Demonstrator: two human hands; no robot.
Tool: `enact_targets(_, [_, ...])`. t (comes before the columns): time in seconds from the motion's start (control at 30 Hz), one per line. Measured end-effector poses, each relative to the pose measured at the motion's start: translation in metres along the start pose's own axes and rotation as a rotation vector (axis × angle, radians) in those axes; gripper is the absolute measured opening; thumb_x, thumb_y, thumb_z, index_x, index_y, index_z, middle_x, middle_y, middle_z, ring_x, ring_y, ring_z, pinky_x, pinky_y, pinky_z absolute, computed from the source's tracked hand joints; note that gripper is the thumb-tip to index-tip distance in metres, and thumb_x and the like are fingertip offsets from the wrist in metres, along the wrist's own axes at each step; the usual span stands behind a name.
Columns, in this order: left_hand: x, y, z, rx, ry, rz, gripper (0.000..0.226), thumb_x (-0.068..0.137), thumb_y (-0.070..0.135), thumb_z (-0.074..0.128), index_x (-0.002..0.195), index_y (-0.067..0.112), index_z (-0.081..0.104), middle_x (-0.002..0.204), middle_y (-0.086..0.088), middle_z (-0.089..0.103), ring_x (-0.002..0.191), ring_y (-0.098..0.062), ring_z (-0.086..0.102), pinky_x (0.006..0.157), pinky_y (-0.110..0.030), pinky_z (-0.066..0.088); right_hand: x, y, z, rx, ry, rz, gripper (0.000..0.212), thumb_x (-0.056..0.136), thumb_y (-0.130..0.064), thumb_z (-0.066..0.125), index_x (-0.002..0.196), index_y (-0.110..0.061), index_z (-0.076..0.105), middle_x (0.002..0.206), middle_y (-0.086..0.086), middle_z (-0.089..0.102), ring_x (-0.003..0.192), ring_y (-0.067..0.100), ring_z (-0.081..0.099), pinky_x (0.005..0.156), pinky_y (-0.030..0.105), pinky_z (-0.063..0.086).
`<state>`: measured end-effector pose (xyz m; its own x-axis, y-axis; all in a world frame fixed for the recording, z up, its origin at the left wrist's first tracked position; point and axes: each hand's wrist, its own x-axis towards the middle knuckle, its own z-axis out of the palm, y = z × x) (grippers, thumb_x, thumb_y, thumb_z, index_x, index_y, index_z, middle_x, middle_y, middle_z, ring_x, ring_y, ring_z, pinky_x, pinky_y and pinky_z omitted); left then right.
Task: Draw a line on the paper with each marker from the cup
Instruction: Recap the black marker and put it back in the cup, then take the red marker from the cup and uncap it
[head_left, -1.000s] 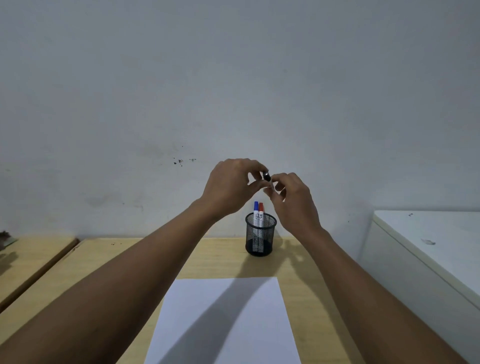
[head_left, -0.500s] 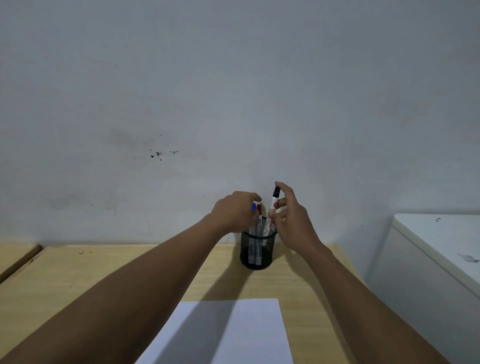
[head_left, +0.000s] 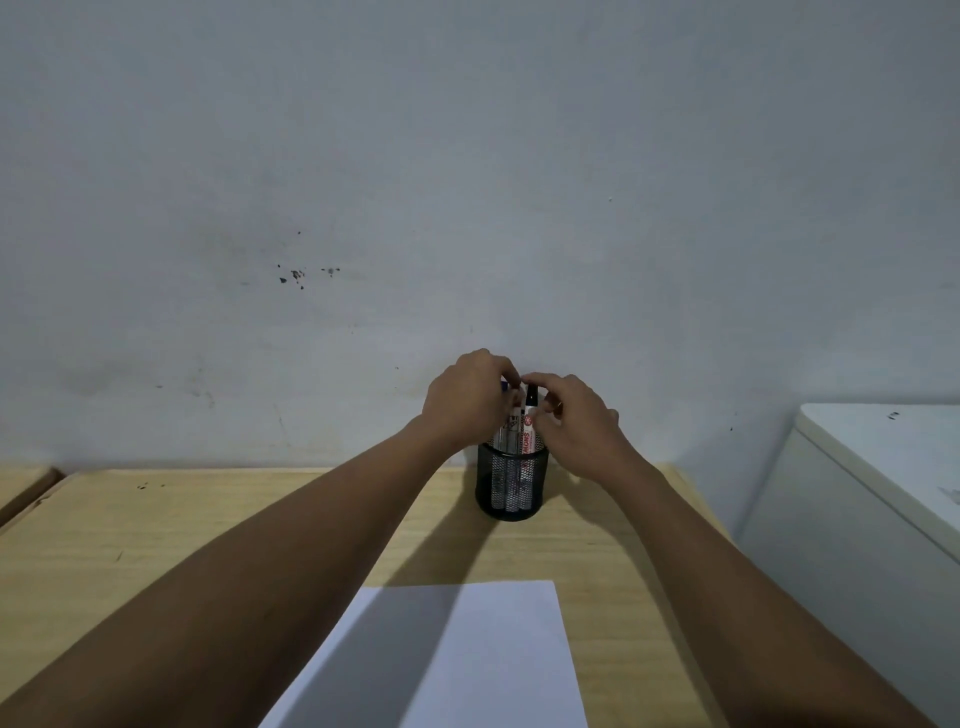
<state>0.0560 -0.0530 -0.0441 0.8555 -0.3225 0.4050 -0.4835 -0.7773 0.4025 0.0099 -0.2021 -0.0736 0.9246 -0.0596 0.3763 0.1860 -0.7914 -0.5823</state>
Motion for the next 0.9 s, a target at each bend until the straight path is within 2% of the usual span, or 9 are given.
enact_targets(0.07, [0.0, 0.001, 0.0, -0.025, 0.023, 0.009, 0.012, 0.089, 0.026, 0.068, 0.099, 0.021, 0.072, 0.097, -0.002, 0.056, 0.09, -0.023, 0.06, 0.071, -0.037, 0.051, 0.002, -0.001, -0.002, -0.024, -0.011, 0.009, 0.044, 0.102, -0.019, 0.042, 0.14, -0.037, 0.054, 0.107, 0.0, 0.05, 0.105, 0.018, 0.051, 0.089, 0.043, 0.031])
enact_targets(0.17, [-0.004, 0.005, -0.005, -0.08, 0.026, 0.027, 0.009, 0.086, 0.025, 0.071, 0.094, 0.02, 0.073, 0.097, -0.001, 0.053, 0.087, -0.021, 0.058, 0.073, -0.038, 0.052, 0.002, -0.003, -0.006, -0.042, -0.021, 0.021, 0.05, 0.103, -0.017, 0.035, 0.147, -0.038, 0.046, 0.111, 0.001, 0.047, 0.112, 0.021, 0.05, 0.096, 0.046, 0.031])
enact_targets(0.33, [-0.015, 0.012, -0.018, -0.202, -0.05, 0.004, 0.008, 0.085, 0.017, 0.071, 0.092, 0.016, 0.068, 0.093, 0.0, 0.072, 0.087, -0.018, 0.067, 0.075, -0.036, 0.056, -0.008, -0.014, -0.021, 0.036, 0.065, 0.057, 0.049, 0.102, -0.015, 0.04, 0.147, -0.034, 0.045, 0.112, -0.003, 0.049, 0.095, 0.014, 0.052, 0.104, 0.047, 0.031])
enact_targets(0.43, [-0.021, 0.014, -0.031, -0.254, -0.045, -0.021, 0.02, 0.088, 0.021, 0.069, 0.108, 0.018, 0.066, 0.097, 0.002, 0.073, 0.089, -0.014, 0.064, 0.079, -0.031, 0.051, -0.015, -0.026, -0.033, 0.102, 0.107, 0.071, 0.047, 0.099, -0.016, 0.044, 0.143, -0.032, 0.049, 0.112, -0.003, 0.055, 0.091, 0.015, 0.056, 0.107, 0.053, 0.037])
enact_targets(0.53, [-0.029, 0.019, -0.063, -0.361, 0.096, -0.028, 0.022, 0.091, 0.02, 0.066, 0.112, 0.015, 0.071, 0.096, 0.003, 0.075, 0.087, -0.002, 0.062, 0.083, -0.017, 0.044, -0.024, -0.049, -0.049, 0.203, 0.149, 0.085, 0.041, 0.099, -0.025, 0.049, 0.139, -0.031, 0.053, 0.112, -0.005, 0.059, 0.09, 0.016, 0.06, 0.101, 0.056, 0.046])
enact_targets(0.63, [-0.041, 0.024, -0.106, -0.553, 0.309, -0.104, 0.011, 0.089, 0.018, 0.069, 0.097, 0.017, 0.076, 0.081, 0.012, 0.072, 0.077, 0.012, 0.061, 0.072, -0.007, 0.043, -0.039, -0.078, -0.065, 0.307, 0.232, 0.118, 0.034, 0.098, -0.03, 0.058, 0.131, -0.021, 0.06, 0.093, -0.005, 0.062, 0.081, 0.01, 0.059, 0.082, 0.028, 0.05])
enact_targets(0.7, [-0.052, 0.026, -0.131, -0.736, 0.414, -0.159, 0.009, 0.088, 0.017, 0.07, 0.096, 0.018, 0.075, 0.079, 0.012, 0.074, 0.082, 0.007, 0.065, 0.08, -0.017, 0.049, -0.054, -0.1, -0.069, 0.374, 0.289, 0.181, 0.029, 0.096, -0.036, 0.062, 0.117, -0.015, 0.064, 0.081, -0.002, 0.062, 0.071, 0.007, 0.058, 0.065, 0.02, 0.045])
enact_targets(0.77, [-0.068, 0.031, -0.154, -0.926, 0.46, -0.207, 0.009, 0.088, 0.016, 0.07, 0.096, 0.018, 0.075, 0.08, 0.008, 0.076, 0.084, -0.003, 0.067, 0.081, -0.026, 0.053, -0.068, -0.121, -0.067, 0.501, 0.252, 0.278, 0.037, 0.092, -0.045, 0.066, 0.103, -0.01, 0.067, 0.08, 0.003, 0.065, 0.064, 0.013, 0.059, 0.062, 0.026, 0.05])
enact_targets(0.9, [-0.108, 0.041, -0.181, -1.119, 0.458, -0.282, 0.012, 0.092, 0.015, 0.066, 0.103, 0.015, 0.073, 0.088, 0.004, 0.074, 0.069, -0.009, 0.055, 0.052, -0.014, 0.045, -0.094, -0.164, -0.053, 0.983, -0.004, 0.371, 0.041, 0.083, -0.044, 0.078, 0.1, -0.007, 0.071, 0.083, 0.006, 0.065, 0.068, 0.018, 0.059, 0.059, 0.03, 0.049])
